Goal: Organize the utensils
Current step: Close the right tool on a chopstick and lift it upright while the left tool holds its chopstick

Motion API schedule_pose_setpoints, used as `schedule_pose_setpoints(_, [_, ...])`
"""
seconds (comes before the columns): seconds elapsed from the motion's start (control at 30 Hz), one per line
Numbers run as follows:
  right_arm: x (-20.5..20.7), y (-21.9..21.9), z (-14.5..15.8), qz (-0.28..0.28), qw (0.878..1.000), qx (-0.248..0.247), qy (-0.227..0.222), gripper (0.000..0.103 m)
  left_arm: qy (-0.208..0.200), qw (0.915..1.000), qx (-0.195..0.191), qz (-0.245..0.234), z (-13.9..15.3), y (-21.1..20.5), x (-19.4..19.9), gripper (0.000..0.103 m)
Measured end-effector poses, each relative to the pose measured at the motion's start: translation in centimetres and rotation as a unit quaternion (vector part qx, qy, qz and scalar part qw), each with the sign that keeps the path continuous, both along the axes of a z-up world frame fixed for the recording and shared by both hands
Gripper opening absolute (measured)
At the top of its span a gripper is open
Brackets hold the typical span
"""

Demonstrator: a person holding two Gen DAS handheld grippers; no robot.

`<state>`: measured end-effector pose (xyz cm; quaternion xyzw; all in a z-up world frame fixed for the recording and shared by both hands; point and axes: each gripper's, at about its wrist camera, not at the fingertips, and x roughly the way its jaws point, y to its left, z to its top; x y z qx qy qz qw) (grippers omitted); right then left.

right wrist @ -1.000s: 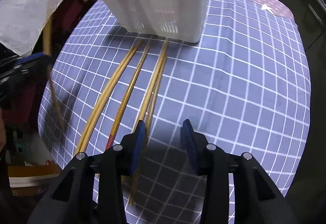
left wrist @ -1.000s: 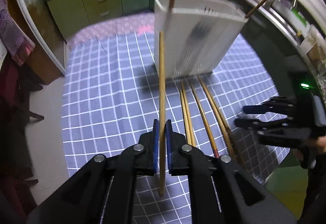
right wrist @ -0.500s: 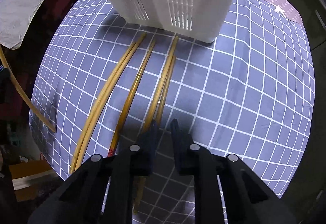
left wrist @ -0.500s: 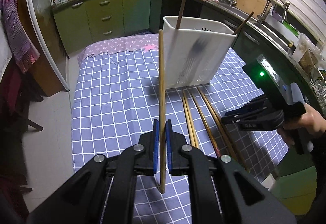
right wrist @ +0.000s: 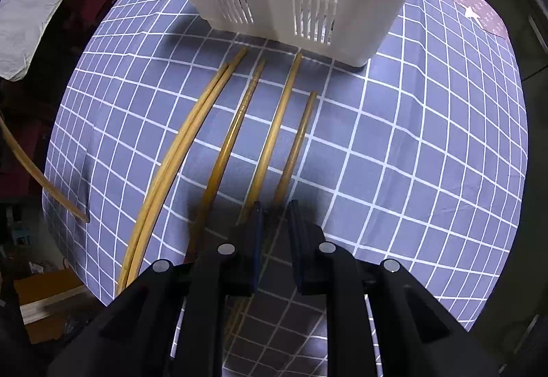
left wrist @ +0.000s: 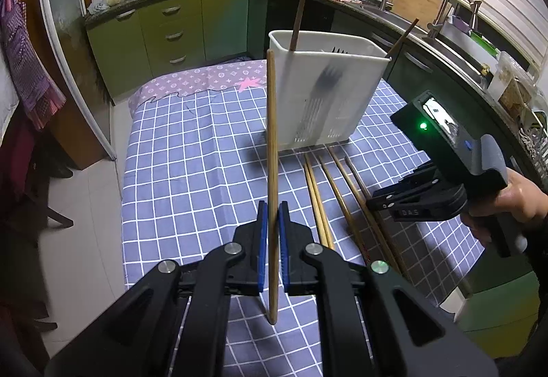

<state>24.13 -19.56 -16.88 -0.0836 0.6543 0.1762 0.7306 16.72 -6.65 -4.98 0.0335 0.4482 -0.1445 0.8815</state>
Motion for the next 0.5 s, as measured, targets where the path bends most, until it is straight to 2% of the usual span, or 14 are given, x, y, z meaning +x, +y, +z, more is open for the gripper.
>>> schedule_pose_setpoints(0.17, [-0.5, 1.4, -0.2, 0.009, 0.999, -0.032, -0.016, 0.014, -0.003, 1.0000, 0.003, -0.001, 0.2, 0.0, -0.1, 0.007])
schedule_pose_setpoints(0.27, [-0.5, 1.6, -0.2, 0.008, 0.999, -0.030, -0.018, 0.007, -0.005, 1.0000, 0.003, -0.003, 0.3, -0.1, -0.2, 0.007])
schedule_pose_setpoints(0.33, [-0.7, 1.6, -0.1, 0.009, 0.999, -0.034, -0.028, 0.007, -0.006, 1.0000, 0.005, -0.004, 0.4, -0.1, -0.2, 0.007])
schedule_pose_setpoints(0.5, [-1.7, 0.0, 1.2, 0.001, 0.999, 0.014, -0.049, 0.007, -0.003, 1.0000, 0.007, -0.007, 0.3, -0.1, 0.1, 0.007])
